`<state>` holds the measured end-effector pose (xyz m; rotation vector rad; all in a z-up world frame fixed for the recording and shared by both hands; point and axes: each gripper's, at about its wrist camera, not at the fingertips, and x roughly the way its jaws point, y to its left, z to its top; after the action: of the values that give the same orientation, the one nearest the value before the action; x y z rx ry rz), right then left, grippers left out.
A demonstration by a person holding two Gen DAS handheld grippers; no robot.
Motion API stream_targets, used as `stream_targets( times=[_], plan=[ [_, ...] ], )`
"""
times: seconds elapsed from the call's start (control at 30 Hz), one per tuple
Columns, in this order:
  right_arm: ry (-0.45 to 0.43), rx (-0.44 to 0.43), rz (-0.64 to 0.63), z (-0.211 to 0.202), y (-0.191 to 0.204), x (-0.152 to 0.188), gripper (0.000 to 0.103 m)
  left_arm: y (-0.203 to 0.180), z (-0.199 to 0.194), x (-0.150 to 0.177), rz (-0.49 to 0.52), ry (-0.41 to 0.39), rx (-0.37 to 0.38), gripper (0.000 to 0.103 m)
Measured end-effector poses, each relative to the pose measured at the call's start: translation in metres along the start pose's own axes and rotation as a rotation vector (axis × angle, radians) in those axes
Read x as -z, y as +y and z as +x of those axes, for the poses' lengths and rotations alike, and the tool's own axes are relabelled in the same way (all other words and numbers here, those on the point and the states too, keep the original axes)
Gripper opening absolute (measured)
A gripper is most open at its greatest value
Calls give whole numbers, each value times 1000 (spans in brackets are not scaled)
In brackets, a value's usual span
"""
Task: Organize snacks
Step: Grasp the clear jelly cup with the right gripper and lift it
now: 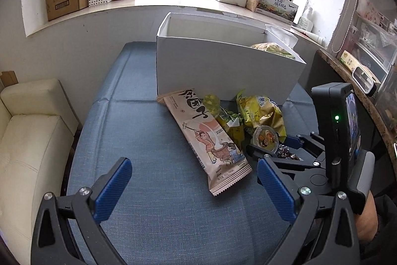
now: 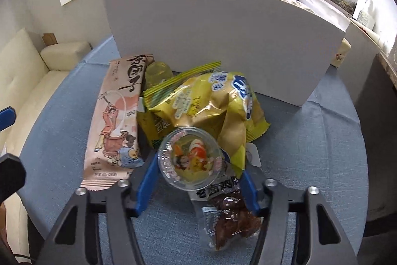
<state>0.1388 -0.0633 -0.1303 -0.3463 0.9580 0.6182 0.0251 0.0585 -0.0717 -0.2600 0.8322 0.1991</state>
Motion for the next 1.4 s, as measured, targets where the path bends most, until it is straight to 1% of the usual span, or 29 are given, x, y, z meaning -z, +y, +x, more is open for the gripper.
stream_targets(
  times=[0.1,0.23,0.43,0.5,0.6,0.67,0.77,0.8,0.93,0.97,1.0,1.03,1.1,1.13,1.23,1.33,1.4],
  plan=[
    [-2,0,-13,-3,3,3,54,0,3,0,1,9,-6,103],
    [-7,-19,-11,-14,-3,10,53,2,7,1,-2,21,-13,103],
    [-25,-57,-16,-46,-11,22,52,3,12,2,-3,32,-13,103],
    [-25,-85,-17,-54,-14,27,52,1,14,3,1,37,-9,103],
    [-29,-77,-17,-64,-18,35,52,-2,15,4,14,42,-14,103],
    [-34,-89,-11,-69,-21,39,52,-3,16,4,18,42,-10,103],
    [-27,-77,-7,-66,-24,43,52,-3,18,4,18,47,-15,103],
    [-21,-72,-5,-57,-20,39,53,-3,18,4,18,48,-14,103],
    [-4,-38,-7,-45,-25,41,53,-4,21,5,23,56,-18,103],
    [-2,-17,-10,-42,-26,40,55,-4,21,5,25,55,-18,103],
    [-2,-11,-10,-40,-27,40,60,-4,21,6,27,53,-18,103],
    [1,-7,-5,-39,-27,40,62,-4,21,6,28,54,-18,103],
    [-8,4,-7,-41,-27,40,76,-2,21,5,23,55,-16,103],
    [-13,13,-10,-42,-26,40,79,-2,21,5,21,56,-15,103],
    [-20,24,-24,-47,-23,43,80,0,21,6,19,55,-14,103],
    [-10,46,-31,-48,-22,47,80,1,21,6,16,56,-15,103],
    [3,43,-19,-48,-22,50,80,2,21,7,14,56,-14,103]
  ],
)
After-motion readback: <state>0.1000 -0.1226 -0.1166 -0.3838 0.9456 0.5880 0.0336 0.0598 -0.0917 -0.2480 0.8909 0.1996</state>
